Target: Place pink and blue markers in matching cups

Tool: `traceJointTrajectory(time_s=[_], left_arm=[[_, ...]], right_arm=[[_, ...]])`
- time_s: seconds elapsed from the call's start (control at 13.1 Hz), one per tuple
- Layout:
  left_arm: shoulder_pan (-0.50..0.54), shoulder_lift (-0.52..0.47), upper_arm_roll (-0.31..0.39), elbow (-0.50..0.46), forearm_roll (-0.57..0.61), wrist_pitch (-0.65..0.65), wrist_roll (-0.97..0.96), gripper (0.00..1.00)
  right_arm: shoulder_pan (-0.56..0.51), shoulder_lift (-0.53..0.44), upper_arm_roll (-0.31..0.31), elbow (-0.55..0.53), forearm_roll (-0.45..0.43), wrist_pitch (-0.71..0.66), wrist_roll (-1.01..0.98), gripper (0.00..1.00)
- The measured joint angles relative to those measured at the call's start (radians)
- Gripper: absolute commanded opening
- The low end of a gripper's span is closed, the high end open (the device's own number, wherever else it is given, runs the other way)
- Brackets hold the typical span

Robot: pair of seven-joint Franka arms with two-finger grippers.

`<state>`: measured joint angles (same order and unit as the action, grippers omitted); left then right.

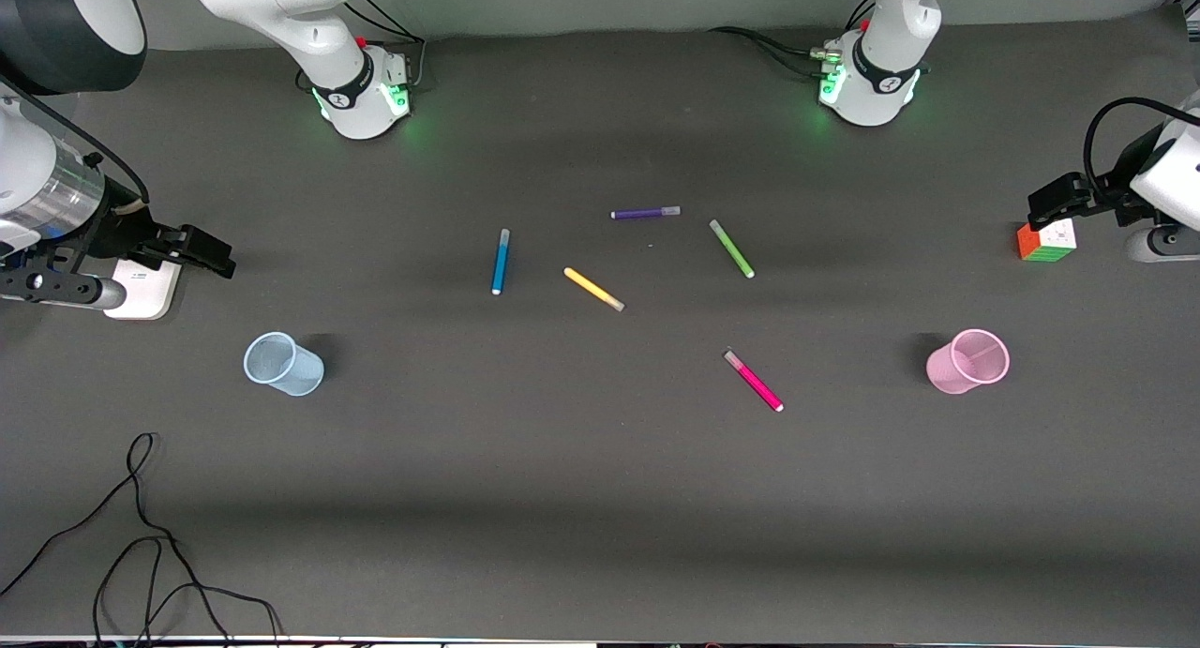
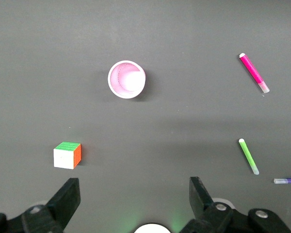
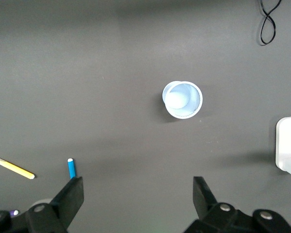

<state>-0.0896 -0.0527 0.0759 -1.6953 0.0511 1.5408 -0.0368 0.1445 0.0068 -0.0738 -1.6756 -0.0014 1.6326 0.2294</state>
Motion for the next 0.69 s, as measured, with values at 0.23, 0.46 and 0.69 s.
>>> traceJointTrajectory(time_s=[0.23,0.46,0.69], left_arm=[[0.0,0.001,0.0,0.0,0.0,0.0,0.0,1.0],[0.0,0.001,0.0,-0.002,0.0,-0.001,0.0,1.0],[-0.001,0.005,-0.004,-0.007,-0.002,-0.009,0.001,1.0]], right_arm=[[0.0,0.0,0.001,-0.001,0.0,0.0,0.0,1.0],[0.0,0.002,0.003,-0.002,0.0,-0.008,0.0,1.0],[0.011,0.022,0.008,-0.009,0.0,-0.088,0.0,1.0]])
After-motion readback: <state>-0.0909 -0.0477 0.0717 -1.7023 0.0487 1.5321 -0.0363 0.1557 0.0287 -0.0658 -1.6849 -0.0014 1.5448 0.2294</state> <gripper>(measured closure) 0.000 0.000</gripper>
